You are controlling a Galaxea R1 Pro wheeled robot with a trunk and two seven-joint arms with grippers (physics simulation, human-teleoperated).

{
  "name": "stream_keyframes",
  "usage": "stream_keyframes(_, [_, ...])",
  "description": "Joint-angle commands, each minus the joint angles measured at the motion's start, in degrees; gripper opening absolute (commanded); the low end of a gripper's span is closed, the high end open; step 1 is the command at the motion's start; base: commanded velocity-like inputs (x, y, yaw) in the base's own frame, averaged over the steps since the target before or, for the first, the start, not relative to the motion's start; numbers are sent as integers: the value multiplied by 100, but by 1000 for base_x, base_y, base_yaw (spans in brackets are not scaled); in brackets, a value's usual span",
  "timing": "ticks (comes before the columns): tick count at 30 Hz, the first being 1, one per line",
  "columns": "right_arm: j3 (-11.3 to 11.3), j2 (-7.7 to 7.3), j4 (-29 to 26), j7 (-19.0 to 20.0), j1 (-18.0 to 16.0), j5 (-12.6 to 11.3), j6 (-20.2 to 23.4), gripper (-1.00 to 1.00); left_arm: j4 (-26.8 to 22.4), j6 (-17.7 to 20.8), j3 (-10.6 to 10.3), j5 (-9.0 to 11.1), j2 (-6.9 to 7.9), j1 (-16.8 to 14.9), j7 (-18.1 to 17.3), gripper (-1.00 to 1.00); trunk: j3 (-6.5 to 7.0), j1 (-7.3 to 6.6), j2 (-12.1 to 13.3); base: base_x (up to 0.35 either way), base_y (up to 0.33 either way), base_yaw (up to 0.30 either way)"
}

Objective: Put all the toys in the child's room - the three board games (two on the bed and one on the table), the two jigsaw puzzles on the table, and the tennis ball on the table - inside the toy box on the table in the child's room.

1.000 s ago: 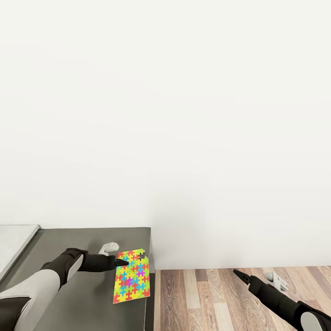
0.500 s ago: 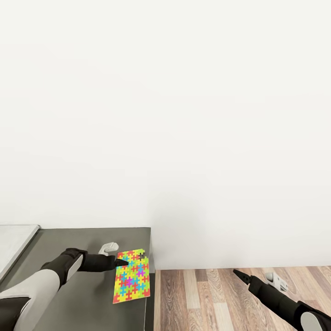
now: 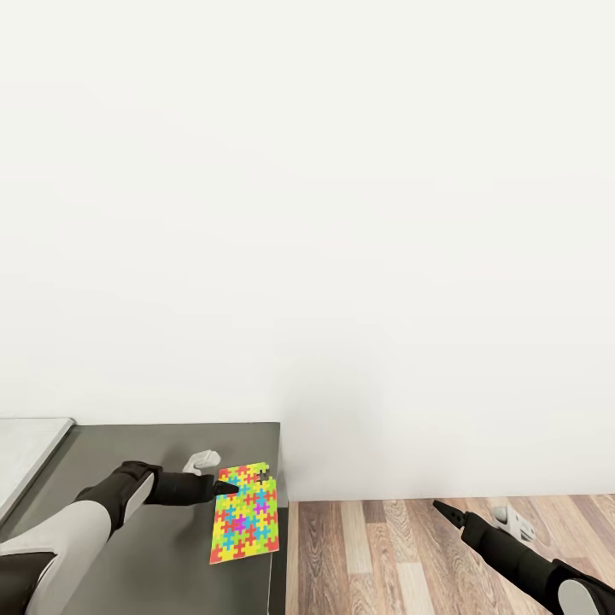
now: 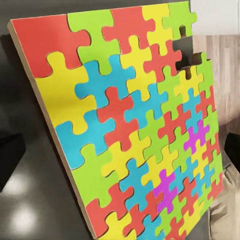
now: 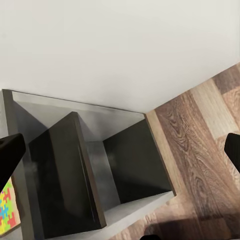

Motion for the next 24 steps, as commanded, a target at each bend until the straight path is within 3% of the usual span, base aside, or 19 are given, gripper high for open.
stream_keyframes(1, [-10, 1, -3, 29, -5, 14, 32, 100, -7, 29, 0, -18, 1, -2, -130, 100, -11, 3, -11, 0, 0, 0])
stream_keyframes(7, [-10, 1, -2, 29, -5, 13, 32, 100, -7, 36, -6, -38, 1, -4, -522, 100, -11, 3, -11, 0, 0, 0])
stream_keyframes(24, [-10, 1, -3, 29, -5, 14, 32, 100, -7, 33, -9, -40, 0, 1, -622, 100, -11, 3, -11, 0, 0, 0])
